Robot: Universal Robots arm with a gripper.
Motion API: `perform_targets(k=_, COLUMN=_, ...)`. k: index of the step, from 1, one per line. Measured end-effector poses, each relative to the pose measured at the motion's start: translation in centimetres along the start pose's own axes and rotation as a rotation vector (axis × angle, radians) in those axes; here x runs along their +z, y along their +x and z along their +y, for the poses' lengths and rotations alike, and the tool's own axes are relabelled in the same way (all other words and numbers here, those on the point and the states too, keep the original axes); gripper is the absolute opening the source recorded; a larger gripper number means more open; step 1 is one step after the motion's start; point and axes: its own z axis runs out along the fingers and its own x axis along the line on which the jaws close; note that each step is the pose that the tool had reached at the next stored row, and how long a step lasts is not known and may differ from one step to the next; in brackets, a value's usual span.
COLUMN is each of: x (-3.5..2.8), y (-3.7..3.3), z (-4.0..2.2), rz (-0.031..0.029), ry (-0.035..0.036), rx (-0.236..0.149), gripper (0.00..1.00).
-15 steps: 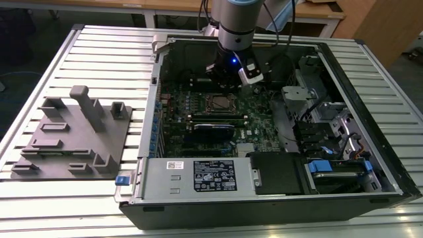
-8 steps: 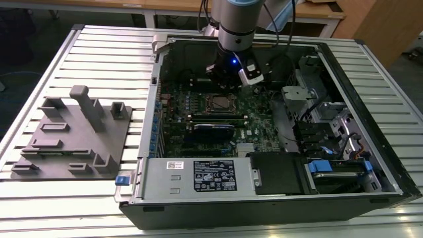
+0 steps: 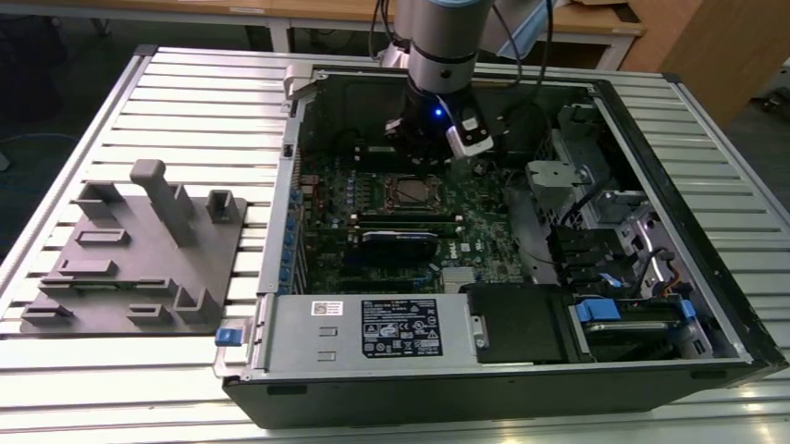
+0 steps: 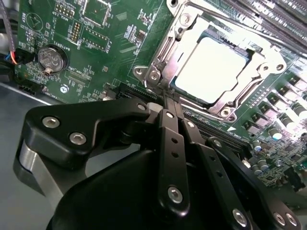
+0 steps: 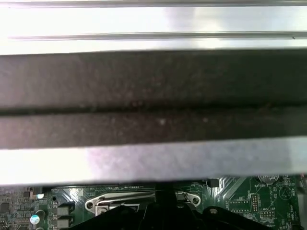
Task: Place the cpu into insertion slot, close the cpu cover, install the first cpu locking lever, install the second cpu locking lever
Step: 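Install the second cpu locking lever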
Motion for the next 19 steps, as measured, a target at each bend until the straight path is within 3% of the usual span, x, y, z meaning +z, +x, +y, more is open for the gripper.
perform_targets(k=4, x=-0.26, y=-0.01, z=0.02, rz=-0.0007, ry=0.0161, rx=0.000, gripper=0.10)
perform_targets(k=7, x=-0.55, y=-0.02, z=0.05, rz=-0.0011, ry=0.0239, rx=-0.001, gripper=0.10)
perform_targets(k=16, x=-1.38, y=-0.07, z=0.14, rz=-0.0016, ry=0.0296, rx=-0.001, gripper=0.10)
perform_targets(k=19, x=-1.39, y=-0.06, z=0.13, rz=-0.0021, ry=0.0415, rx=-0.001, gripper=0.10)
